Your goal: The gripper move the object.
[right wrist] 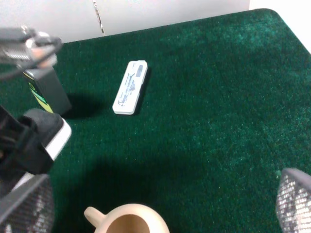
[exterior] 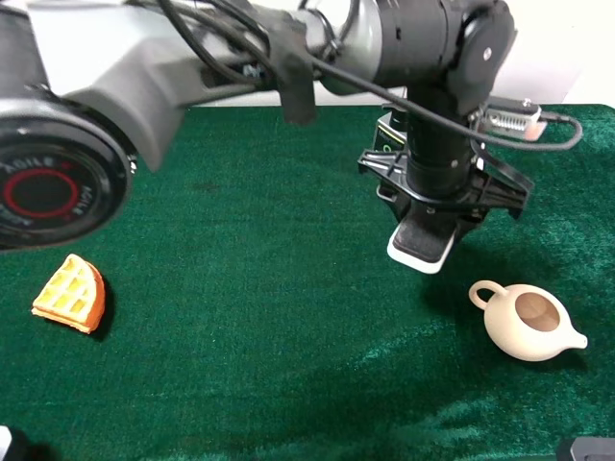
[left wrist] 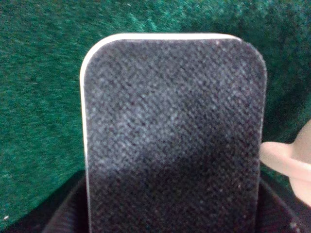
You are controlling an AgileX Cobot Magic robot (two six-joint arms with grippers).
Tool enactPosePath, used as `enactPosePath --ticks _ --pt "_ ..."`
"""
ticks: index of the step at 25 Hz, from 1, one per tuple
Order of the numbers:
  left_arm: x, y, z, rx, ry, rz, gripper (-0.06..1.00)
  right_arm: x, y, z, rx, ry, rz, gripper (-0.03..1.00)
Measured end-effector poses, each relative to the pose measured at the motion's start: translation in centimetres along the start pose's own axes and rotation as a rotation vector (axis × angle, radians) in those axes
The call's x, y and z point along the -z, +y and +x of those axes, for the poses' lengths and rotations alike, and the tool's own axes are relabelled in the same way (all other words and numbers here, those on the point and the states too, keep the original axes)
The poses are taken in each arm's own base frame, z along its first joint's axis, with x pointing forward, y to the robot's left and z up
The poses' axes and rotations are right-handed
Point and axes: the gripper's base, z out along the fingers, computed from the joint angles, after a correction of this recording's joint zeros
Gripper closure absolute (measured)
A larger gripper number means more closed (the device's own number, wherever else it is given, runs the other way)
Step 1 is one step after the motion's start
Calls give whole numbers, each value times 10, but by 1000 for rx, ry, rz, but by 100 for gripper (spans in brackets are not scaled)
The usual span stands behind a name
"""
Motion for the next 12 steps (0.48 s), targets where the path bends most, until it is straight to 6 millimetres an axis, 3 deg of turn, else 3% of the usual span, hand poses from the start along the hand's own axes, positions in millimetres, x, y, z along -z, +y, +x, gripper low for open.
enactPosePath --ticks 12 --pt "-37 -23 18 -62 42 -14 31 0 0 0 -1 -1 -1 27"
